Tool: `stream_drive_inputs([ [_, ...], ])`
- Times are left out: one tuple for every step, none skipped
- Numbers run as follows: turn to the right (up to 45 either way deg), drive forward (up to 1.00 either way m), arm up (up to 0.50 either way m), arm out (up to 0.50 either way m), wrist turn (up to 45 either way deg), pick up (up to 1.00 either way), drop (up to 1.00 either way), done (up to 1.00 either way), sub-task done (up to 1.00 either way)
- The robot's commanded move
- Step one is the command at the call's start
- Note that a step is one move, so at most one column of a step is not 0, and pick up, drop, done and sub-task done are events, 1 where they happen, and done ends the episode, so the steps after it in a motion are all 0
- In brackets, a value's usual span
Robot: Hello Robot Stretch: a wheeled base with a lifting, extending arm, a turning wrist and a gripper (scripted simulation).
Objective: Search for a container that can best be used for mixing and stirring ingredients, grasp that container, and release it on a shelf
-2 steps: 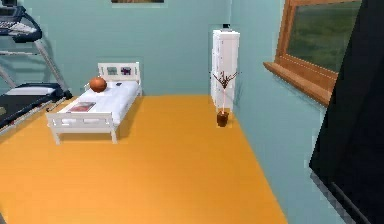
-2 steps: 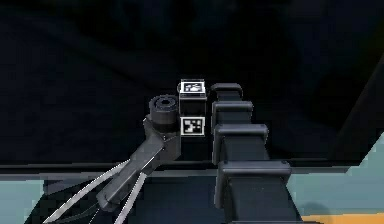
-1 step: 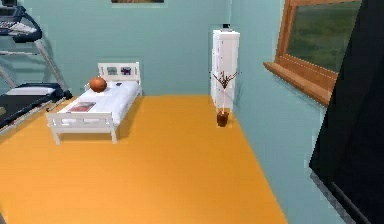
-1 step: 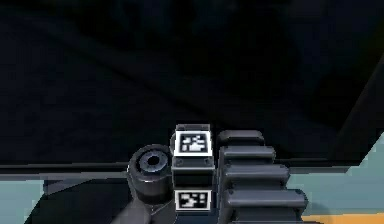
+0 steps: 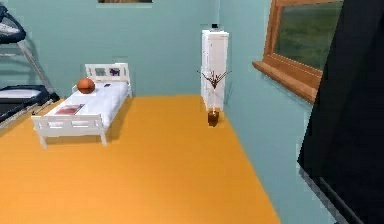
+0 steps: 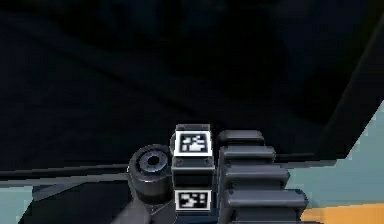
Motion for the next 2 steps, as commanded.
stream_drive_inputs([
  [45.0, 0.00, 0.00, 0.00, 0.0, 0.00, 0.00, 0.00, 0.00],
  [45.0, 0.00, 0.00, 0.00, 0.0, 0.00, 0.00, 0.00, 0.00],
])
